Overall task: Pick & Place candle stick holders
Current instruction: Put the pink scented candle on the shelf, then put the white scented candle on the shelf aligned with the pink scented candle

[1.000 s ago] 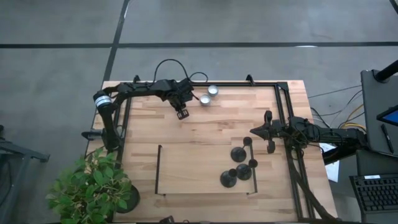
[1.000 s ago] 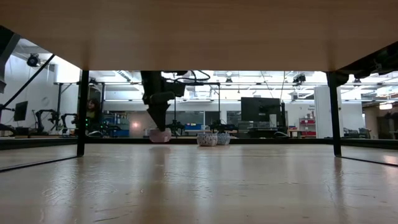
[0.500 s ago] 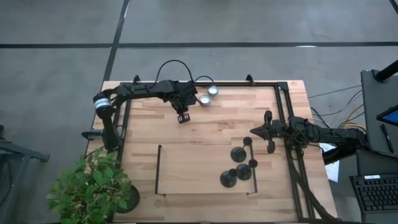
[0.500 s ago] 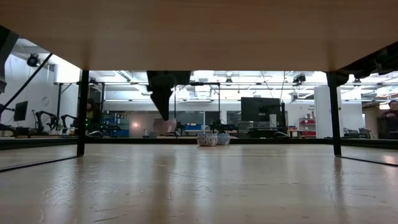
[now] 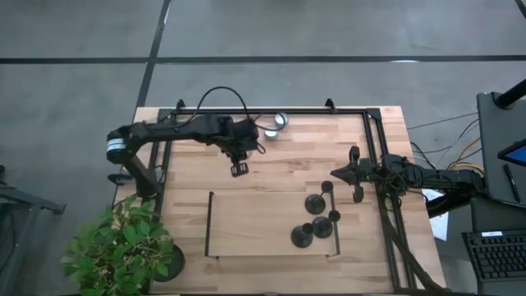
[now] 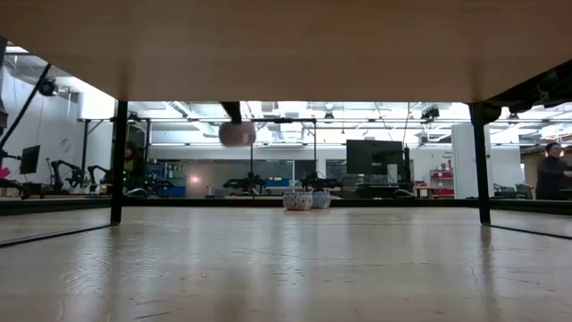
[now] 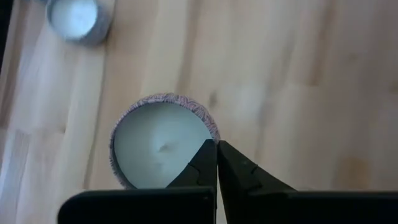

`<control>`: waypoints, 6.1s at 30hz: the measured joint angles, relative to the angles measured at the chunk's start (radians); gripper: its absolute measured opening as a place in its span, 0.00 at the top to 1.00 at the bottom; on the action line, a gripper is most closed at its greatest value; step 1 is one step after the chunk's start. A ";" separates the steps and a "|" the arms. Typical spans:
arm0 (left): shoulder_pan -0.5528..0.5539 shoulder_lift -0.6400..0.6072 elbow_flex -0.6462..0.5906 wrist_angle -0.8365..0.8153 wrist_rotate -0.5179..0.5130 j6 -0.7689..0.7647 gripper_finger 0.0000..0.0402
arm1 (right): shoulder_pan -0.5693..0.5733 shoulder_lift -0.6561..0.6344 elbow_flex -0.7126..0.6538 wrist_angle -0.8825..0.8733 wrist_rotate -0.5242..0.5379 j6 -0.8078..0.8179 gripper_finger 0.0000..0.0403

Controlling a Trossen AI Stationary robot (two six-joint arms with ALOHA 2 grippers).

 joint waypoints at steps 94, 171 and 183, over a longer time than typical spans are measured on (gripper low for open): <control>-0.670 -0.047 0.213 -0.087 -0.317 -0.557 0.73 | 0.000 0.000 0.000 0.000 0.000 0.000 0.98; 0.258 0.498 0.246 0.298 0.071 0.465 0.73 | 0.000 0.000 0.000 0.000 0.000 -0.007 0.98; 0.262 0.534 0.246 0.325 0.065 0.507 0.73 | 0.000 0.000 0.000 0.000 0.000 -0.008 0.98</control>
